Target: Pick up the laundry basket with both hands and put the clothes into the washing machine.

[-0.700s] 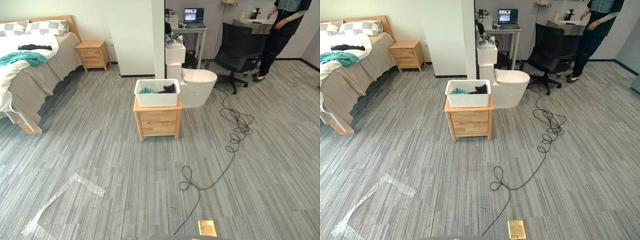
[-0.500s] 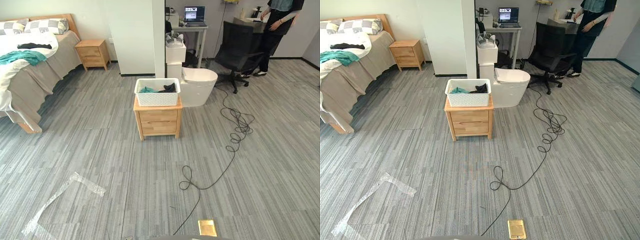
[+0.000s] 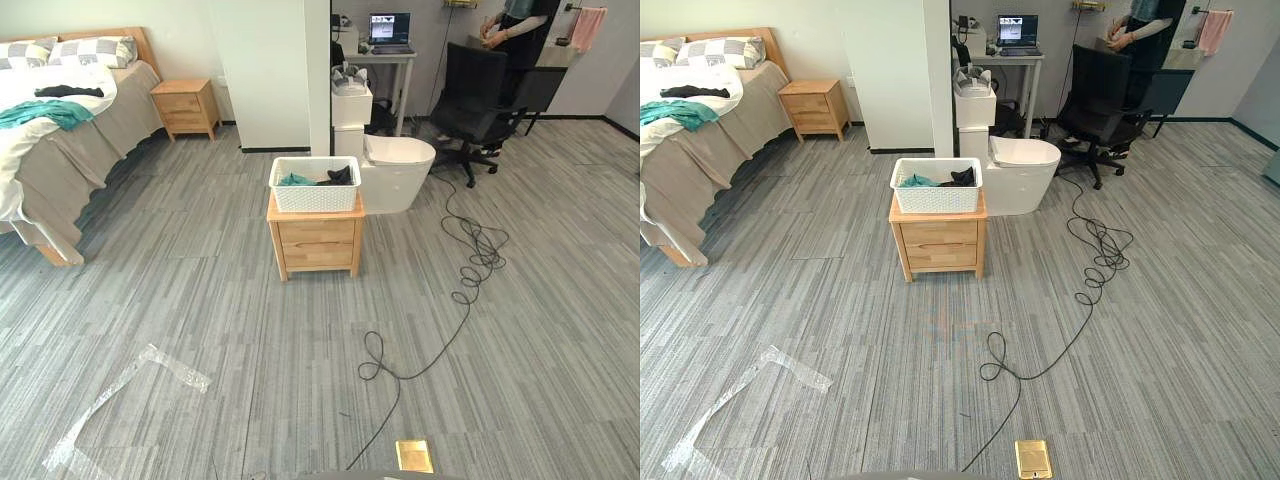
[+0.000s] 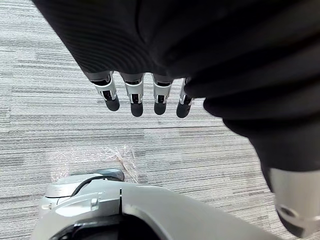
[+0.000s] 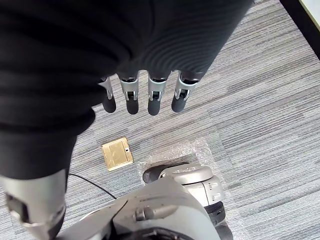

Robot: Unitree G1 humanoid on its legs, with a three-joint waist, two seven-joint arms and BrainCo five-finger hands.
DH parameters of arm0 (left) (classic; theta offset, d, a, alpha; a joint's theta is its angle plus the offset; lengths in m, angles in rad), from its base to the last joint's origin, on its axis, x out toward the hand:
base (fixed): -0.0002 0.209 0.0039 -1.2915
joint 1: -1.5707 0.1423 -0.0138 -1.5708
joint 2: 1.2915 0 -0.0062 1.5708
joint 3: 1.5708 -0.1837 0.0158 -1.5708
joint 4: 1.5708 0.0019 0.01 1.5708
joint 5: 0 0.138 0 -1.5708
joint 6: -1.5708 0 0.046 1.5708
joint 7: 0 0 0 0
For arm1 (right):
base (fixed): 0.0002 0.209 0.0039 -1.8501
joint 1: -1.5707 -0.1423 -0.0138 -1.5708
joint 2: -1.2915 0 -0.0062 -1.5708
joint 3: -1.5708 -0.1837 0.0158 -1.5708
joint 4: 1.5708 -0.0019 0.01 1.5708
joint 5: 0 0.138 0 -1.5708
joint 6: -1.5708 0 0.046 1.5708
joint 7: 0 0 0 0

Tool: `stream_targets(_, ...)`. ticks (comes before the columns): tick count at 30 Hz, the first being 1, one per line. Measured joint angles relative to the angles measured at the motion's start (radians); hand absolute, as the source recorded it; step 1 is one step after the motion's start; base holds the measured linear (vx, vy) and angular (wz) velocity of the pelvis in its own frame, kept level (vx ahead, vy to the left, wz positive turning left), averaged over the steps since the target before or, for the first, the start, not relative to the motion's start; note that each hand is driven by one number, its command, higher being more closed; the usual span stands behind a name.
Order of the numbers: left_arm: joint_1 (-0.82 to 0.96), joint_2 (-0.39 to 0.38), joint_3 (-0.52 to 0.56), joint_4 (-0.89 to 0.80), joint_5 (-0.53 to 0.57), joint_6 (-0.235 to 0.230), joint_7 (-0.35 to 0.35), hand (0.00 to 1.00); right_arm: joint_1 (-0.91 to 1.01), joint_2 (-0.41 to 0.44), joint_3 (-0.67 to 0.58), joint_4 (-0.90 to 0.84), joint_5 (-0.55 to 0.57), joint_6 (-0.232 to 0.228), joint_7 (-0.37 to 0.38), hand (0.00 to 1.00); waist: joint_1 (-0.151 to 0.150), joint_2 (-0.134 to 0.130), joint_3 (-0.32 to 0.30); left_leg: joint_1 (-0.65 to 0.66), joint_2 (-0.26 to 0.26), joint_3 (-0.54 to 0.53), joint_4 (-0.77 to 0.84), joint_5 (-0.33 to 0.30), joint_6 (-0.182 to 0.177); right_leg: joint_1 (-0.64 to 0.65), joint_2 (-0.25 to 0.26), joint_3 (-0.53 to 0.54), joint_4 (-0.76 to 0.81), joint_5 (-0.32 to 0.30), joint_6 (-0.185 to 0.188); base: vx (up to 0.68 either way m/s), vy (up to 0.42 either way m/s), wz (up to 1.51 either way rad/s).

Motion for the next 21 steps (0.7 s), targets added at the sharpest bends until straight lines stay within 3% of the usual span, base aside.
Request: stream_targets(21,-0.004,0.003,0.003,0.021,0.000,0.000,0.000,0.00,-0.004,-0.022,0.105,-0.002,0.017,-0.016,-0.001,0.00,-0.001,-0.007,0.004,-0.002,0.012,0.002,0.007,0.000,-0.001,0.000,0.013,0.004,-0.006,0.008,-0.012,0.00,0.000,0.00)
